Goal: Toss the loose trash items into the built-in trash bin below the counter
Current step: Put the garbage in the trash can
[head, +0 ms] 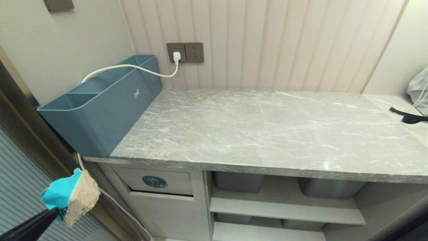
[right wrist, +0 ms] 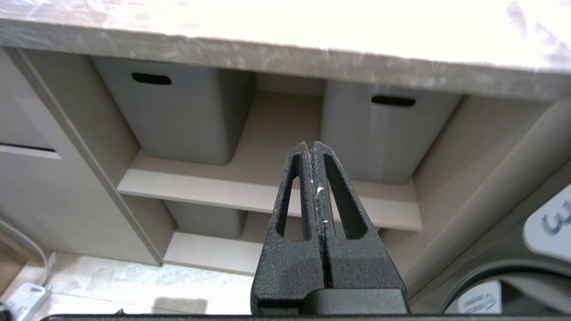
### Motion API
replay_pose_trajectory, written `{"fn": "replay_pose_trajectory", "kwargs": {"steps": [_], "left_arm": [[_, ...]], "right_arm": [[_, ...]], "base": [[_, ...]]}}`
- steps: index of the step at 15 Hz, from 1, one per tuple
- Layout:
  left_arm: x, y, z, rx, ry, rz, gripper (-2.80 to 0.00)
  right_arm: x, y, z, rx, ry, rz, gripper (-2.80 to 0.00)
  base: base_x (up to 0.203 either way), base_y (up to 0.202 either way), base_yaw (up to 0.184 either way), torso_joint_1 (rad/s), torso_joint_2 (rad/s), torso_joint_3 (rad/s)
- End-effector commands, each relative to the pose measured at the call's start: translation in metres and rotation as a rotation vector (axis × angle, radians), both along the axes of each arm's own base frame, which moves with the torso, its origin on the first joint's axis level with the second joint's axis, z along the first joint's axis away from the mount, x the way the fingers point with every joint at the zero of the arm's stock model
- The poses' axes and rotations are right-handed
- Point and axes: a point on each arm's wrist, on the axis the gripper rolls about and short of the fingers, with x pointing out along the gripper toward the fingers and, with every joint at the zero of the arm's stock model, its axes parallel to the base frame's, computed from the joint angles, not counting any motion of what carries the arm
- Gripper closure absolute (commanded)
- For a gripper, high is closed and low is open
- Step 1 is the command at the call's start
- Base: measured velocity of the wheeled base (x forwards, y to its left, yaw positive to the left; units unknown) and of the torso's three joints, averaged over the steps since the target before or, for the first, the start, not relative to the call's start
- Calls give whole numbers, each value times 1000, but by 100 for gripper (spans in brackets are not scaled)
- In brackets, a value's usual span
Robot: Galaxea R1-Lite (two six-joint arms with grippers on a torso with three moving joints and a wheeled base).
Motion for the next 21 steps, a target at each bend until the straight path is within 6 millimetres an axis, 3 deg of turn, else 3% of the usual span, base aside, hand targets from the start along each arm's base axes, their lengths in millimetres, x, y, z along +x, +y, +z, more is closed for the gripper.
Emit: {"fn": "replay_pose_trajectory", "kwargs": {"steps": [1,4,8,12,14,21], "left_arm": [[-4,0,-2,4,-6,-3,0],[-13,1,-9,-50,55,6,0],[-10,1,5,-449,212,102,0],[26,2,10,-729,457,295,0],[46,1,13,-884,480,337,0],[116,-2,-2,-1054,545,413,0]], "right_arm": [[0,0,0,3,-2,0,0],[0,0,0,-1,-3,1,0],[0,0,0,3,-1,1,0],[0,0,0,16,-1,0,0],[0,0,0,17,-3,0,0],[0,0,0,11,-1,-2,0]], "base": [[0,0,0,-183,420,217],[0,0,0,-227,518,272],[0,0,0,-234,527,290],[0,0,0,-216,503,286],[0,0,0,-207,492,284],[0,0,0,-185,472,287]]}}
